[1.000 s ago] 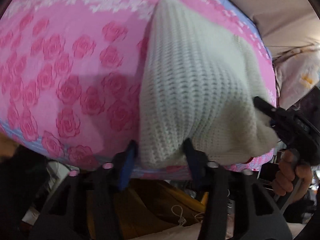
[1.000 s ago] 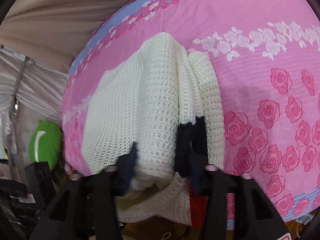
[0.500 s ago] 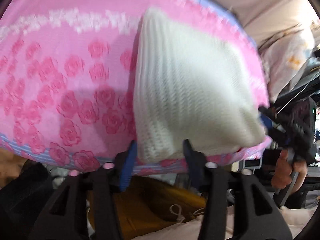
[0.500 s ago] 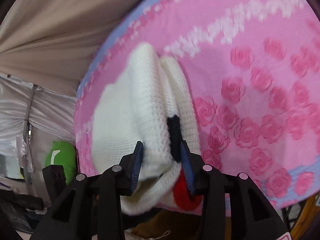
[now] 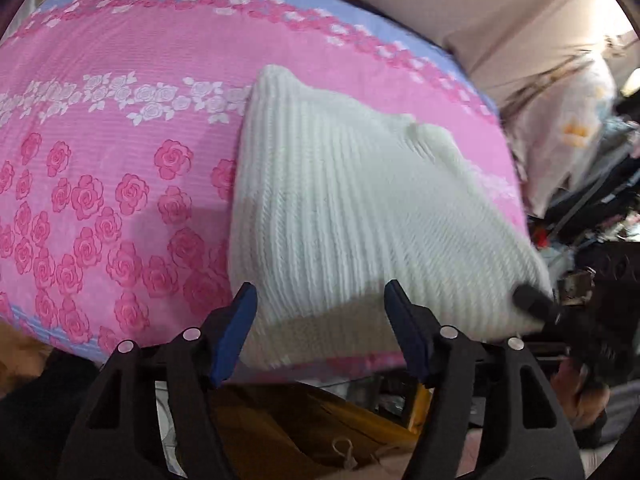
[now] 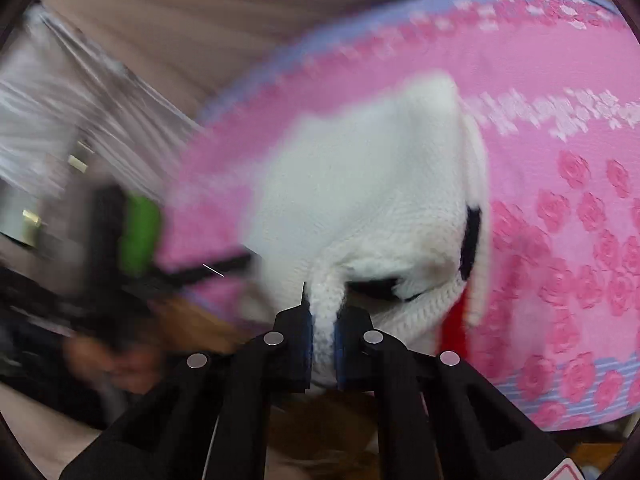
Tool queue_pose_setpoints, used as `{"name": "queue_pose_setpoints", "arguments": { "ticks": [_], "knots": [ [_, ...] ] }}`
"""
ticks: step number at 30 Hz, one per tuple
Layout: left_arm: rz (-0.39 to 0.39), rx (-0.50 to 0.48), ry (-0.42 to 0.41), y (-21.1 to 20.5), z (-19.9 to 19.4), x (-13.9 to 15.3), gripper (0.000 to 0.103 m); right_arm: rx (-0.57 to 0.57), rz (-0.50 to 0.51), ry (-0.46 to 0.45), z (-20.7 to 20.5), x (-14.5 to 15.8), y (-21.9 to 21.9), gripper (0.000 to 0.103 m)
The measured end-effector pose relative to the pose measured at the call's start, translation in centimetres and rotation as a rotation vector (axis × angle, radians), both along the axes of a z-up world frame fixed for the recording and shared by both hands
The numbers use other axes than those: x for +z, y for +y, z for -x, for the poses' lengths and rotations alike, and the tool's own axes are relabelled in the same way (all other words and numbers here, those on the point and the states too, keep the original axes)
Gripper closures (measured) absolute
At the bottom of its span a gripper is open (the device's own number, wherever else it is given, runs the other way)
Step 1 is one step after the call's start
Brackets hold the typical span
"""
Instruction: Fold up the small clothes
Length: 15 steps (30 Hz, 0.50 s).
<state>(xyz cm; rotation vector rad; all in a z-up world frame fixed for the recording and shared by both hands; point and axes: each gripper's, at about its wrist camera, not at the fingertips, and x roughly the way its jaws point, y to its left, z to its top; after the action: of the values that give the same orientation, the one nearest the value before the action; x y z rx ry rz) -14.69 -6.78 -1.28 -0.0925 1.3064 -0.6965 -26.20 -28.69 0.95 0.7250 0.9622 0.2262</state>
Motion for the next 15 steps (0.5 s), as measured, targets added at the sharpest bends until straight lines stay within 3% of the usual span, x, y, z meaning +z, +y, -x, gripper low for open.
{"name": "queue_pose_setpoints", "arguments": {
  "ticks": [1,3,6,9,12,13,15],
  "knots": [
    [0.02,-0.002,0.037,1.0,0.7,-0.1,0.032,-0.014,-0.037,-0.029,1.0,1.0,-0.8,0.095],
    [0.05,0.013,0.151,2.2,1.4,-1.6,0.032,-0.043,-0.071,0.025,1.8,-0.7,-2.1,0.096],
    [0.142,0.131,0.357,4.2,1.5,-5.1,0.032,-0.052,0.106,0.271,1.7,-7.6,-2.4,0.095],
    [0.249,0.205,0.417,5.0,1.1,-5.9,0.032,-0.055,0.06,0.242,1.3,-7.7,-2.0,0.094],
    [0.266,0.256,0.473,4.3,0.4,-7.1,0.033,-0.045,0.071,0.219,0.6,-6.8,-1.5,0.091],
    [0.269,0.294,0.509,4.3,0.3,-7.7,0.04,-0.044,0.072,0.23,0.5,-6.9,-1.4,0.091],
    [0.268,0.354,0.523,4.6,0.0,-8.0,0.078,-0.057,0.034,0.232,0.2,-6.7,-1.4,0.091]
  ]
}}
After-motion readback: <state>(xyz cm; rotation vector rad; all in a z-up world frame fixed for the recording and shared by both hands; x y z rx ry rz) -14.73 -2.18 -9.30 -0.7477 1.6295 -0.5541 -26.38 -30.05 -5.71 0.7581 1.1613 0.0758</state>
